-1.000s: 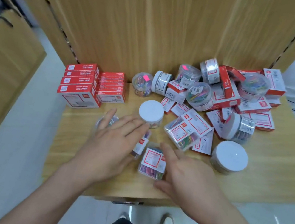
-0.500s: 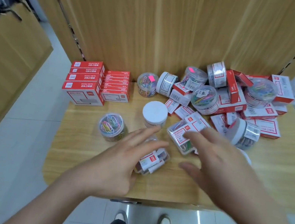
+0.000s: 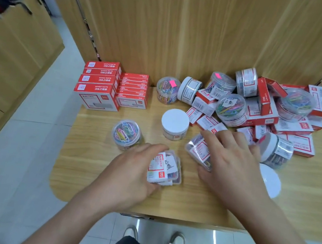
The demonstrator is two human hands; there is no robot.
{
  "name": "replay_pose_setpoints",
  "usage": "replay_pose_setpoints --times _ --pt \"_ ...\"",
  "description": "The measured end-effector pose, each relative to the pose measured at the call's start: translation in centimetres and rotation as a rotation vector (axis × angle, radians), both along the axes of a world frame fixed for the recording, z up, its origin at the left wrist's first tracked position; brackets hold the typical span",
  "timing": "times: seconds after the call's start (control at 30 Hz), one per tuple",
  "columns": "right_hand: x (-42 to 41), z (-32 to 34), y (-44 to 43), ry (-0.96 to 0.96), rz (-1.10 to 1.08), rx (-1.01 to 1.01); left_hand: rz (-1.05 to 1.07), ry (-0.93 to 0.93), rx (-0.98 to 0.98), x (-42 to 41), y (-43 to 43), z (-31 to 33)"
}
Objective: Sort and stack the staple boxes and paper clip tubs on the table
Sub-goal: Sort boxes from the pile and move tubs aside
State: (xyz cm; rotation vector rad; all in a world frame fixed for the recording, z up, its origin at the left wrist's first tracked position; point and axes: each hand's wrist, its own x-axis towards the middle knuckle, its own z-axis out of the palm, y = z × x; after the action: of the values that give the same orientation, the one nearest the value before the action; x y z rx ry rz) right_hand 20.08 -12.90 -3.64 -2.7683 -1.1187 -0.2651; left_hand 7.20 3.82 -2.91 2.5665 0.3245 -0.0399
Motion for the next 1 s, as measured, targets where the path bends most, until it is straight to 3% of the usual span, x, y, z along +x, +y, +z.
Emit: replay_pose_setpoints --times 0.1,0.3,0.47,0.67,0.83,1.0 --pt "0.0 0.4 -0.1 0.076 0.06 0.095 -0.009 -0.037 0.046 -0.3 0.5 0.1" --pt "1.2 4.0 -1.6 0.644 0.204 0.613 -0.016 -0.104 0.039 -0.6 0.3 -0.1" --pt "0.3 5.2 -1.6 1.066 0.391 0.8 -0.016 -0.064 -0.039 -0.3 0.3 -0.5" --pt "-2.5 2.5 0.5 0.869 0.478 0.51 0.097 -0.054 -0.41 -2.3 0.4 0.1" --pt "-3.0 0.8 0.6 0.846 0.392 0.492 0.056 -0.14 -0.283 -1.8 -0.2 0.2" --pt "-1.8 0.4 0.0 0.775 0.323 0.438 0.055 -0.227 -0.287 -0.1 -0.7 -0.3"
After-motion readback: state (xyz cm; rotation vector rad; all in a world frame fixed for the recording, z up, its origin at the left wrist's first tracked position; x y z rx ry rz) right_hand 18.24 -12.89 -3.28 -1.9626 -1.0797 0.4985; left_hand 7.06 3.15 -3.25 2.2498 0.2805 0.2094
